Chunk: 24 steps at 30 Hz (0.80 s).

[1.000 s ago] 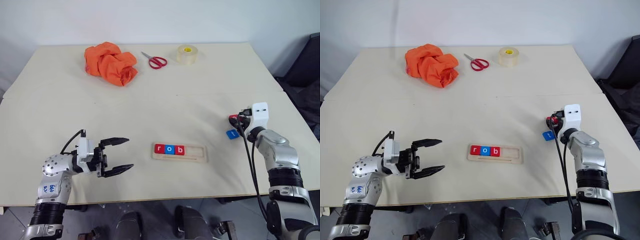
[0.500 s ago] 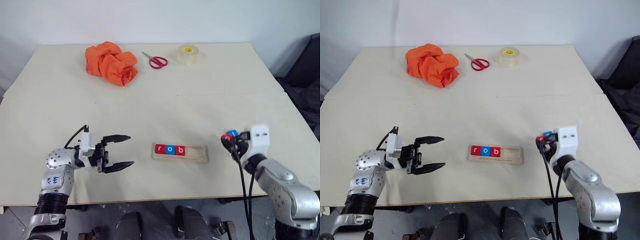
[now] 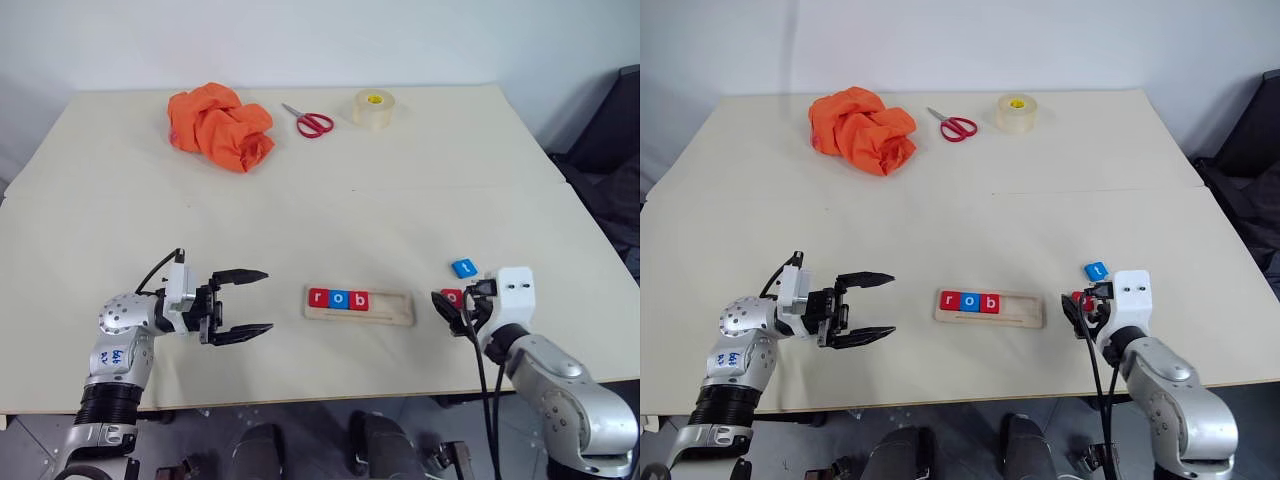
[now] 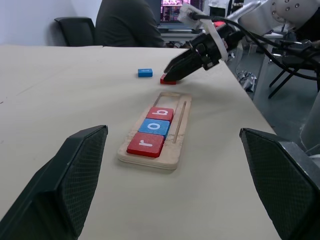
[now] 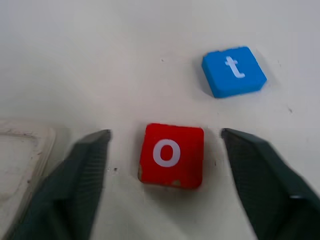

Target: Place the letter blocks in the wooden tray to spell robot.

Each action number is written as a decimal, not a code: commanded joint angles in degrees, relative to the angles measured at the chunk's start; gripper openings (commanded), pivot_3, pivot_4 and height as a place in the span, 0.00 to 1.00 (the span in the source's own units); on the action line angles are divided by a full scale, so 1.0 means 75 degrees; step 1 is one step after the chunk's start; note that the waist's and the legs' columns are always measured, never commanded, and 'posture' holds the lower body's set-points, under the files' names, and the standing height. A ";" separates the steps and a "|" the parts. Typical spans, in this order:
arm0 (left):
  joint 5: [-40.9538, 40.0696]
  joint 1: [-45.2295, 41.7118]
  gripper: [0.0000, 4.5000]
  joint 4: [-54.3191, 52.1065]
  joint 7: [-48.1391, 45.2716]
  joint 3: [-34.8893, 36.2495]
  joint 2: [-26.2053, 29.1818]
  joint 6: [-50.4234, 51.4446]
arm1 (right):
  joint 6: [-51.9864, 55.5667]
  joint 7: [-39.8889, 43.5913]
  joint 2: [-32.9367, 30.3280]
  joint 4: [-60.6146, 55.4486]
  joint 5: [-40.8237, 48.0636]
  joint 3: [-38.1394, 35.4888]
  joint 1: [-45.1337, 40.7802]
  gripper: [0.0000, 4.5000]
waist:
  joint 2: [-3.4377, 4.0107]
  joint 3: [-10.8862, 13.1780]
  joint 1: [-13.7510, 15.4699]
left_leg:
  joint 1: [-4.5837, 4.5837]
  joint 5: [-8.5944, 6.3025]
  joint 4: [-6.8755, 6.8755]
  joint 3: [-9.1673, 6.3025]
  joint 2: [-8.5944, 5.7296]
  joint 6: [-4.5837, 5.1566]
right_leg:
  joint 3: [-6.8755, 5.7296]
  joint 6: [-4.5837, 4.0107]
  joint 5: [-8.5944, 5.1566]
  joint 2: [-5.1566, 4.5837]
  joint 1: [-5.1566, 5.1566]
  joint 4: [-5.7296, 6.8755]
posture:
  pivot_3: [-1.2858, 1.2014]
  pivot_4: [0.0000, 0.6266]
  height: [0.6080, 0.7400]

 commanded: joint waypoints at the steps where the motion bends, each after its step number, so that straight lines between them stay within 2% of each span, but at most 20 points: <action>1: -0.0115 0.0116 1.00 -0.0358 0.0070 0.0062 0.0019 -0.0013 | -0.0585 0.1183 -0.1013 0.0005 0.0084 0.0073 -0.0050 0.99 | 0.0000 0.0000 0.0004 | 0.0000 -0.0001 0.0000 -0.0002 0.0000 0.0001 | -0.0001 0.0000 0.0000 0.0000 0.0001 -0.0001 | 0.52 0.24 1.00; 3: -0.0120 0.0156 1.00 -0.0425 0.0099 0.0049 -0.0001 -0.0019 | -0.0961 0.1807 -0.1634 0.0175 -0.0016 0.0283 -0.0049 0.99 | -0.0003 -0.0001 0.0009 | 0.0001 -0.0001 -0.0001 -0.0008 0.0002 0.0001 | -0.0004 0.0000 0.0000 0.0004 0.0003 -0.0002 | 0.52 0.24 1.00; 7: -0.0124 0.0441 1.00 -0.0751 0.0166 0.0018 -0.0026 -0.0053 | -0.2520 0.4289 -0.3731 0.1285 -0.0597 0.1293 -0.0398 0.99 | -0.0004 0.0000 -0.0006 | 0.0002 -0.0001 0.0001 0.0003 0.0000 0.0001 | 0.0002 0.0004 0.0002 -0.0001 0.0003 -0.0005 | 0.52 0.24 1.00; 9: -0.0108 0.0522 1.00 -0.0795 0.0211 0.0043 -0.0014 -0.0076 | -0.3171 0.4930 -0.4156 0.1894 -0.0823 0.1676 -0.0682 0.99 | -0.0005 0.0001 -0.0011 | 0.0003 -0.0001 0.0002 0.0002 0.0001 0.0002 | 0.0000 0.0006 0.0003 0.0000 0.0004 -0.0008 | 0.52 0.24 1.00; 15: -0.0126 0.1054 1.00 -0.1306 0.0605 0.0212 -0.0014 -0.0108 | -0.4737 0.6441 -0.4338 0.4410 -0.1776 0.2973 -0.2593 0.99 | -0.0008 0.0003 -0.0015 | 0.0005 0.0000 0.0007 0.0012 0.0003 -0.0001 | -0.0001 0.0010 0.0005 -0.0003 0.0001 -0.0007 | 0.52 0.24 1.00; 20: -0.0146 0.1534 1.00 -0.1720 0.0863 0.0317 0.0038 -0.0086 | -0.5445 0.7056 -0.4141 0.5593 -0.2358 0.3587 -0.3322 0.99 | -0.0008 0.0003 0.0016 | 0.0003 0.0000 0.0004 0.0013 0.0004 -0.0004 | -0.0006 0.0005 0.0002 -0.0002 -0.0002 -0.0008 | 0.52 0.24 1.00; 24: -0.0188 0.1836 1.00 -0.2041 0.1085 0.0428 0.0073 -0.0047 | -0.5695 0.7476 -0.3984 0.5923 -0.2493 0.3814 -0.3618 0.79 | -0.0009 0.0002 0.0014 | 0.0003 -0.0002 0.0012 0.0012 0.0001 -0.0004 | -0.0007 0.0007 0.0003 -0.0009 0.0005 -0.0009 | 0.52 0.24 1.00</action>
